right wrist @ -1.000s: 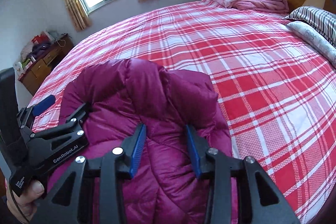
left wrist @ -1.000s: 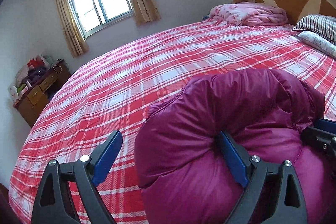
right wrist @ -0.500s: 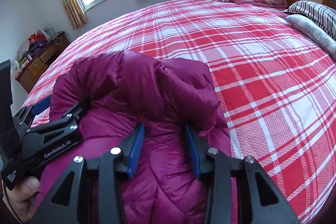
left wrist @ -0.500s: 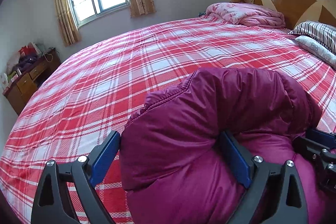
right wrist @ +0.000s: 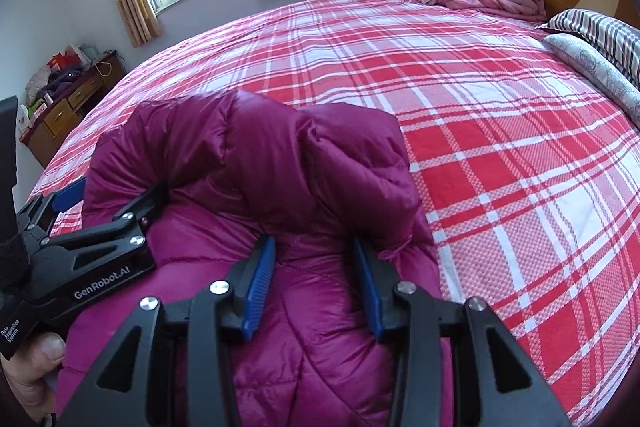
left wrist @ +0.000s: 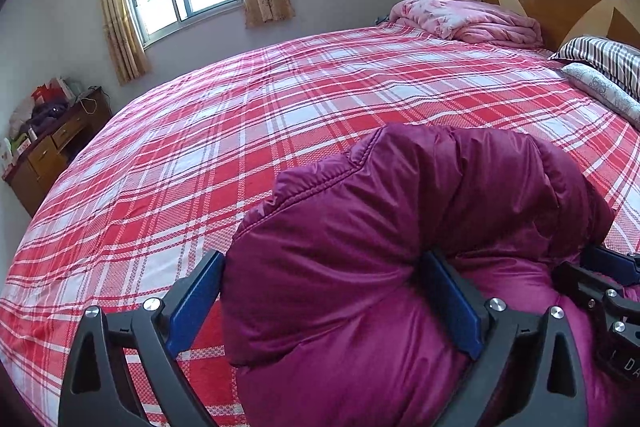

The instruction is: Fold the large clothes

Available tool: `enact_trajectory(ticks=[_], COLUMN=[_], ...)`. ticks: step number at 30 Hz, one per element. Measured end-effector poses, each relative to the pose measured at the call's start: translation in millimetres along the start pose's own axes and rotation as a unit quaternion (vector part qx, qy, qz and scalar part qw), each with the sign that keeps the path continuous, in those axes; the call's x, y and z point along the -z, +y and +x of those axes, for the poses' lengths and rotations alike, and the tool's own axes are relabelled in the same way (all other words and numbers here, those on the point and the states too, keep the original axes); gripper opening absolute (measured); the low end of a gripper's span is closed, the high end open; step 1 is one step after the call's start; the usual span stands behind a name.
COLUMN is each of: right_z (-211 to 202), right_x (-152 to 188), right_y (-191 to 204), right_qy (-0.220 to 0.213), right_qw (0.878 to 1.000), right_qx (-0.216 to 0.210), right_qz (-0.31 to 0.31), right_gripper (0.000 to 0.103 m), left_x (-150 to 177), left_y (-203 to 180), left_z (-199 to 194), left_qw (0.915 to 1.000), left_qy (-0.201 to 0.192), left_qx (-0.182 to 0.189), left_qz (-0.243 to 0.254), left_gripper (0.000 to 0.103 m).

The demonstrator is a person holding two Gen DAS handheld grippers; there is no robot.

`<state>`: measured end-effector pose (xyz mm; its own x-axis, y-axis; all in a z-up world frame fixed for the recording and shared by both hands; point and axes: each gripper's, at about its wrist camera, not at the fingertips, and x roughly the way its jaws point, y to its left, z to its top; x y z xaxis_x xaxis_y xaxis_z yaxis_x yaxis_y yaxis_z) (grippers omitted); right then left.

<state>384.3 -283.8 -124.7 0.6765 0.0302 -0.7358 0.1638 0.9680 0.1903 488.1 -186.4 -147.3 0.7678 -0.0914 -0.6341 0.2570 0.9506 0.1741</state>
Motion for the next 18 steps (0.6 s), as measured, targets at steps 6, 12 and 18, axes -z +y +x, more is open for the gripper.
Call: enact_trajectory(ticks=[6, 12, 18], right_z=[2.2, 2.8, 3.7], right_x=[0.2, 1.1, 0.9], right_y=[0.8, 0.0, -1.1], right_qy=[0.001, 0.002, 0.003], right_qw=[1.000, 1.000, 1.000], right_qx=[0.001, -0.001, -0.003], right_qz=[0.000, 0.003, 0.005], right_gripper=[0.042, 0.042, 0.042], left_x=[0.6, 0.4, 0.6], left_y=[1.2, 1.3, 2.1], left_z=[0.5, 1.1, 2.3], left_qw=[1.0000, 1.0000, 1.0000], left_qy=[0.000, 0.001, 0.005], left_qx=[0.000, 0.000, 0.002], left_qz=[0.001, 0.001, 0.003], left_gripper=[0.099, 0.099, 0.100])
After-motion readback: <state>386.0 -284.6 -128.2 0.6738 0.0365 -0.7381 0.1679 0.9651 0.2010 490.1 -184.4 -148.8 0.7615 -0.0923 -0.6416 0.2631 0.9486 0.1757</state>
